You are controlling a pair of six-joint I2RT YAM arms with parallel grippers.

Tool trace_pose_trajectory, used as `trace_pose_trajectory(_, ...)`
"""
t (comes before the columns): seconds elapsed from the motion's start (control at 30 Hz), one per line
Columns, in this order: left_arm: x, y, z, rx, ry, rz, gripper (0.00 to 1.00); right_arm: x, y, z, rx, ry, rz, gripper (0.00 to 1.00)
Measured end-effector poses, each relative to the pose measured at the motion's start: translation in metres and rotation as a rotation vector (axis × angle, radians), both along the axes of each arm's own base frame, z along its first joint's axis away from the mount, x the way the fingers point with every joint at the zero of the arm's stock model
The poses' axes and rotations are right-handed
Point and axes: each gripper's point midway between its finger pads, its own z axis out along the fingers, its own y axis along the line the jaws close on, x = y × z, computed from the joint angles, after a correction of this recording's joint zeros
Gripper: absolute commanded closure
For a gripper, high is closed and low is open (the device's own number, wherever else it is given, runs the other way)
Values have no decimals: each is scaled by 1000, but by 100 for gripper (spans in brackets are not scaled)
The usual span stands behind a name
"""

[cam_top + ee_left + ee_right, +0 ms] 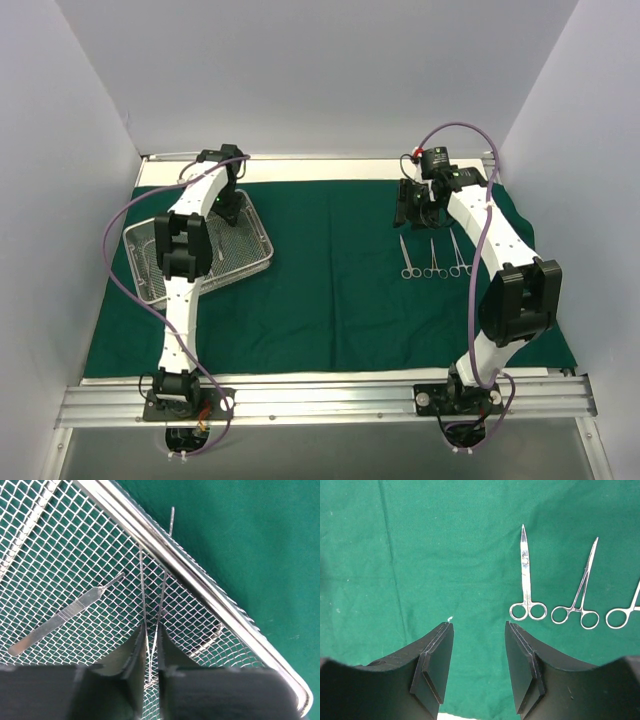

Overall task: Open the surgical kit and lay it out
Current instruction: Pick up the medical item from the container.

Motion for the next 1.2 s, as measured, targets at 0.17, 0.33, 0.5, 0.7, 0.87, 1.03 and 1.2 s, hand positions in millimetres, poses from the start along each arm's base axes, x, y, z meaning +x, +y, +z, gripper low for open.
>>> trace_pose_trajectory(0.17, -6, 1, 1, 0, -6, -1, 91, 0, 0, 0, 0, -1, 1, 54)
trace_pose_trajectory(0.33, -25, 5, 6, -7, 6, -1, 95, 0, 0, 0, -1, -1, 3, 54)
trace_pose_trajectory(0.5, -43, 9, 11, -43, 39, -38, 93, 0, 0, 2, -1, -7, 3, 54)
trace_pose_trajectory(0.7, -41, 10, 10, -95, 51, -116, 87, 3, 5, 10, 11, -29, 14, 53)
trace_pose_trajectory(0.87, -37, 7, 6, -111, 43, -205, 78, 11, 21, 25, 85, -61, 57, 46)
trace_pose_trajectory(1.03, -38, 5, -3, -120, 36, -300, 80, 29, 66, 31, 187, -87, 155, 40)
trace_pose_trajectory(1.2, -40, 2, -3, -129, 26, -389, 97, 38, 156, 14, 296, -63, 327, 43)
